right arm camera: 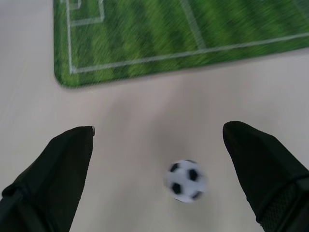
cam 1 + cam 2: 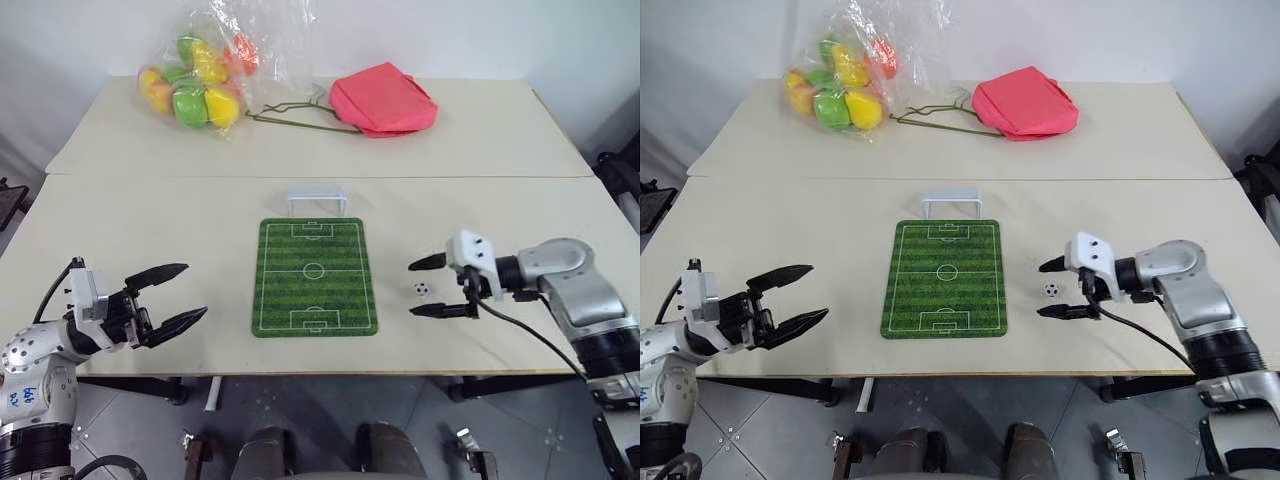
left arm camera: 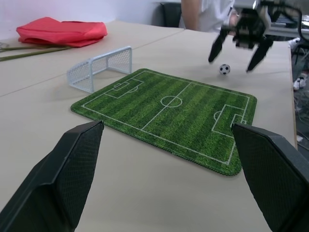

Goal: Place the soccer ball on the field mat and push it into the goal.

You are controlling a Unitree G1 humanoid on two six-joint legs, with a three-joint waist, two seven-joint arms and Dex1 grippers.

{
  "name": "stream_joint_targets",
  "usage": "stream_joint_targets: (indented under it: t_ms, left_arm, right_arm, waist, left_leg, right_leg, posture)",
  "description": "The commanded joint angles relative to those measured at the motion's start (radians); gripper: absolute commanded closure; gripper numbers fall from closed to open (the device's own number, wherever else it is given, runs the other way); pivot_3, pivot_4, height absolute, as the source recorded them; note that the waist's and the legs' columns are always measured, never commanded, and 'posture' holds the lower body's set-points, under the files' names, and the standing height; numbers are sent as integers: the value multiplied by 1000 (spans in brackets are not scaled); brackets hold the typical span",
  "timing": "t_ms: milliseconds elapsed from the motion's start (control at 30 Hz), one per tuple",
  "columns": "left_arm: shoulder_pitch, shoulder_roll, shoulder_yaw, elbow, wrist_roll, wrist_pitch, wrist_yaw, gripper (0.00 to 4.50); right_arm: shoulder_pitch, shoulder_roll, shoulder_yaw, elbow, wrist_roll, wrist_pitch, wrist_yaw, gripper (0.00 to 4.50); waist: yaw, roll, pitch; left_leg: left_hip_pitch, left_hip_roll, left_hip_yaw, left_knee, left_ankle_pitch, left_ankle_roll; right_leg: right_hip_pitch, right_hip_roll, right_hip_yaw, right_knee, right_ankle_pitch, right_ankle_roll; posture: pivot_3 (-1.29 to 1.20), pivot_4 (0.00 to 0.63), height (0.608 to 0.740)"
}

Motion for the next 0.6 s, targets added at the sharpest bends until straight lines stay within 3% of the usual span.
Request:
stream_joint_targets:
  t_ms: [33, 167, 233, 500, 533, 600]
  left_arm:
    - [28, -2, 24, -53, -16, -13, 10, 0]
    - [38, -4, 32, -68, -19, -15, 27, 0]
    - [44, -3, 34, -73, -19, -15, 29, 0]
    - [32, -4, 28, -64, -22, -23, 19, 0]
    - [30, -4, 26, -61, -21, -24, 17, 0]
    - [23, -6, 24, -54, -23, -27, 9, 0]
  right_arm:
    - [-41, 21, 4, 86, -31, -69, 16, 18]
    - [-75, 45, 10, 192, -59, -123, 18, 192]
    - [-86, 52, 7, 232, -67, -150, 21, 637]
    - [-109, 79, -38, 362, -50, -225, 14, 3383]
    - [-111, 82, -44, 370, -49, -231, 14, 3633]
    - [-108, 81, -54, 347, -38, -226, 21, 3646]
  waist:
    - [-1, 0, 0]
    - [-2, 0, 0]
    - [-2, 0, 0]
    - [-1, 0, 0]
    - [-1, 0, 0]
    - [-2, 0, 0]
  left_leg:
    - [0, 0, 0, 0, 0, 0]
    - [0, 1, 0, 1, 0, 0]
    - [0, 1, 0, 1, 0, 0]
    - [0, 1, -1, 1, 0, 0]
    - [0, 1, -1, 1, 0, 0]
    - [1, 1, -1, 1, 0, 0]
  right_leg:
    - [0, 0, 0, 0, 0, 0]
    - [0, 0, 0, 0, 0, 0]
    - [1, 0, 0, 0, 0, 0]
    - [1, 0, -1, 1, 0, 0]
    - [1, 0, -1, 1, 0, 0]
    - [1, 0, -1, 1, 0, 0]
  posture:
    - [0, 150, 740]
    - [0, 150, 740]
    - [0, 150, 740]
    - [0, 150, 740]
    - [0, 150, 740]
    - [0, 150, 740]
